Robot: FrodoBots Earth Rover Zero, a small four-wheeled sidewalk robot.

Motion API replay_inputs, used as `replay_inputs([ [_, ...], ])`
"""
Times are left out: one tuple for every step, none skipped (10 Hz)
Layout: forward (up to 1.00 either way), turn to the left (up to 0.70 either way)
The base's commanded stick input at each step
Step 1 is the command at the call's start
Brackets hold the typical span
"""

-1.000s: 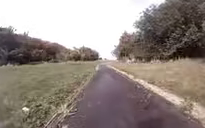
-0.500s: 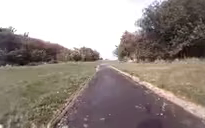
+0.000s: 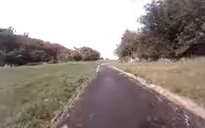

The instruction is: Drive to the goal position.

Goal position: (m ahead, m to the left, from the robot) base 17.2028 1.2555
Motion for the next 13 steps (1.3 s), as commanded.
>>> replay_inputs([
  [1.00,0.00],
  [1.00,0.00],
  [1.00,0.00],
  [1.00,0.00],
  [1.00,-0.01],
  [1.00,-0.02],
  [1.00,-0.26],
  [1.00,0.00],
  [1.00,0.00],
  [1.00,0.00],
  [1.00,0.00],
  [1.00,0.00],
  [1.00,0.00],
])
